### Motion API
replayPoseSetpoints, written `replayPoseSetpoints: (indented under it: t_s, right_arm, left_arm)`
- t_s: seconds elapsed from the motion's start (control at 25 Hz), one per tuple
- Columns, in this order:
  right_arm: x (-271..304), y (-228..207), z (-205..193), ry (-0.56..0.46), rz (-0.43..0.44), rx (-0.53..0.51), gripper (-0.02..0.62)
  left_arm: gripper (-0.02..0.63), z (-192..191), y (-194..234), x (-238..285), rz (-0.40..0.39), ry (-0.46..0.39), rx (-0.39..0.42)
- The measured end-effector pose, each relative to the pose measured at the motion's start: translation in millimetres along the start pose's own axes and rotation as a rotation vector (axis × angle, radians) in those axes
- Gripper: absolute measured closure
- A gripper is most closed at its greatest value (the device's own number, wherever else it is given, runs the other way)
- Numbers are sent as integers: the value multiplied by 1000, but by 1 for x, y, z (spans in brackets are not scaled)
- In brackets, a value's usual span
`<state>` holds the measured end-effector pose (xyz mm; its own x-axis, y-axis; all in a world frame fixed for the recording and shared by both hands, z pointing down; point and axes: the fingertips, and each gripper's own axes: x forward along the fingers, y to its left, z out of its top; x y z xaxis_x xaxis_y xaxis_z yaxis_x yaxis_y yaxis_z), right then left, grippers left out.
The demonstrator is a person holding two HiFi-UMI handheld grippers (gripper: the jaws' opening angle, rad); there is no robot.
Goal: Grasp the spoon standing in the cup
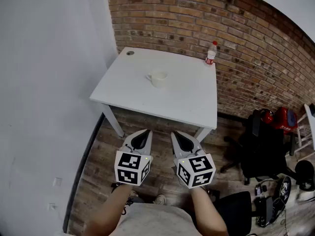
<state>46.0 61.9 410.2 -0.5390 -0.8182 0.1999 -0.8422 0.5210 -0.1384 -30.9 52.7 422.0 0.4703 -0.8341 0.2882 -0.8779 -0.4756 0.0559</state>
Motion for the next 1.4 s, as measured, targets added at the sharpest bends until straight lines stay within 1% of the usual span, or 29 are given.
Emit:
replayPoseSetpoints:
  t_s: [0.32, 0.6, 1.04, 1.4]
  right_arm:
    - [14, -9, -5, 13, 2, 12, 591]
    - [53, -25, -3, 21, -8, 13, 591]
    - [155, -67, 13, 44, -65, 30, 591]
    - [224, -89, 30, 69, -109, 27, 591]
  left_arm:
    - [611, -4, 8, 15, 2, 13, -19]
    - [611, 0, 32, 52, -16, 17, -26]
    - [611, 21, 102, 145, -75, 38, -28]
    - [611, 35, 155, 204, -112, 54, -47]
